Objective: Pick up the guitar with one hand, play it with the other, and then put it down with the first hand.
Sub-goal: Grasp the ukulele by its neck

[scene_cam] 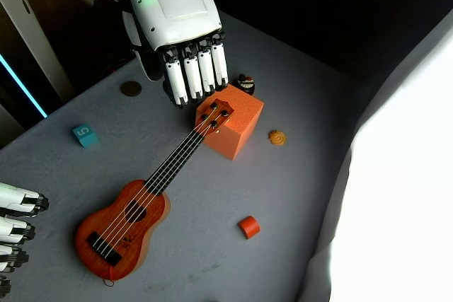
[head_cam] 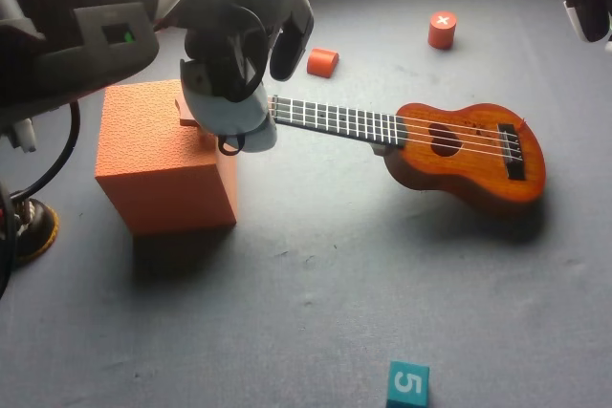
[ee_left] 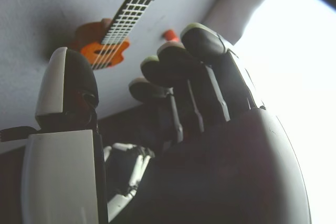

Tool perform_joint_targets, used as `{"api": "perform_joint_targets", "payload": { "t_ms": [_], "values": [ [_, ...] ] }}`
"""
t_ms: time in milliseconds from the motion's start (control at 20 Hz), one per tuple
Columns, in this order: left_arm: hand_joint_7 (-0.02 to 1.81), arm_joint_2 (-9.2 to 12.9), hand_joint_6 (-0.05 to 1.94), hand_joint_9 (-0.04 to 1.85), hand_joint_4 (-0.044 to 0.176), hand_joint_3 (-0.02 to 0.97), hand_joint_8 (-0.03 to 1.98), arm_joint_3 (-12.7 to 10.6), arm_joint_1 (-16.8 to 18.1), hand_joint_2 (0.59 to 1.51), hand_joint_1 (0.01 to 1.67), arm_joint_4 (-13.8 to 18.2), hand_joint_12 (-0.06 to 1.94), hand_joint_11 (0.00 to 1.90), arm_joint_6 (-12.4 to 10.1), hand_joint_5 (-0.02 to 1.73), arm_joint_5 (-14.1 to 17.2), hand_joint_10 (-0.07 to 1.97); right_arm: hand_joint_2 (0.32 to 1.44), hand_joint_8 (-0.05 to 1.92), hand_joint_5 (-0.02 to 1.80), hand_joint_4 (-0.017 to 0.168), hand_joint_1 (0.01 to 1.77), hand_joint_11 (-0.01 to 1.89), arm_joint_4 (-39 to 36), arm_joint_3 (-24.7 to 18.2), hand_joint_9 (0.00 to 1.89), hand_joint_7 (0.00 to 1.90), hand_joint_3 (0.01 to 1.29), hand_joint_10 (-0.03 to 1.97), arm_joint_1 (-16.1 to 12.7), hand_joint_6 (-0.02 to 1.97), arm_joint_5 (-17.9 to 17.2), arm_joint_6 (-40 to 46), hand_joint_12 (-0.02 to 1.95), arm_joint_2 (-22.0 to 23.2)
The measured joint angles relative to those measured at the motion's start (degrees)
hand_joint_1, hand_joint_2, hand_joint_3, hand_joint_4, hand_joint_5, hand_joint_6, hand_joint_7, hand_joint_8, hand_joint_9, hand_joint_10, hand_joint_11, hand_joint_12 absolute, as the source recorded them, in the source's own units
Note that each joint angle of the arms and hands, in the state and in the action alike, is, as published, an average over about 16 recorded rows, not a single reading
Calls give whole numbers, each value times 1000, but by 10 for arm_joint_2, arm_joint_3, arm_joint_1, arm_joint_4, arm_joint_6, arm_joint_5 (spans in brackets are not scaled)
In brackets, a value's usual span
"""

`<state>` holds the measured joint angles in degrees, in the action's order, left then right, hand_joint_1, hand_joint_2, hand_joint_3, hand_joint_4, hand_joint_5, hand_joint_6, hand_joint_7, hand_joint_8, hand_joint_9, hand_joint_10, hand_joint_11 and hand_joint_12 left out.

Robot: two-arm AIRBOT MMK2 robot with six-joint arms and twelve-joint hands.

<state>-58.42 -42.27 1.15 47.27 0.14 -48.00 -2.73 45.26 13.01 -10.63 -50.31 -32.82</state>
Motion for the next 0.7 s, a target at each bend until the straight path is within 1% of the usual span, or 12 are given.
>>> {"api": "perform_joint_targets", "payload": {
  "t_ms": [50, 200, 400, 450, 600, 700],
  "values": [
    [202, 0, 863, 220, 22, 77, 852, 0, 0, 1148, 797, 0, 1371, 149, 0, 225, 1, 930, 1368, 766, 171, 2, 543, 91, 0, 0, 114, 258, 60, 910, 0, 801, 0, 0, 939, 0],
    [168, -1, 640, 190, 22, 67, 628, -4, 0, 1184, 734, 2, 1272, 114, 0, 196, 5, 716, 1379, 575, 140, 1, 477, 71, 0, 0, 89, 212, 49, 774, 0, 601, 0, 0, 824, 0],
    [132, -4, 475, 156, 23, 51, 463, -8, 2, 1216, 661, 2, 1121, 88, 6, 157, 14, 543, 1383, 431, 125, 1, 419, 58, 0, 0, 72, 186, 40, 644, 0, 455, 0, 0, 710, -1],
    [112, -6, 401, 137, 24, 50, 390, -9, 3, 1227, 630, 1, 1051, 73, 9, 139, 17, 466, 1384, 367, 111, 1, 385, 49, 0, -1, 60, 167, 39, 575, 0, 391, 1, 0, 647, -1],
    [45, -12, 79, 66, 28, 30, 71, -15, 5, 1267, 534, -2, 762, 18, 20, 77, 25, 134, 1394, 92, 57, 0, 259, 18, 0, -1, 17, 90, 25, 285, -1, 116, 1, -1, 384, -2],
    [40, -18, 6, 58, 25, 16, -3, -20, 6, 1271, 551, -6, 634, 16, 27, 61, 28, 48, 1394, 20, 59, 0, 256, 18, 0, -1, 18, 88, 15, 201, -1, 40, 1, -1, 323, -3]
  ]
}}
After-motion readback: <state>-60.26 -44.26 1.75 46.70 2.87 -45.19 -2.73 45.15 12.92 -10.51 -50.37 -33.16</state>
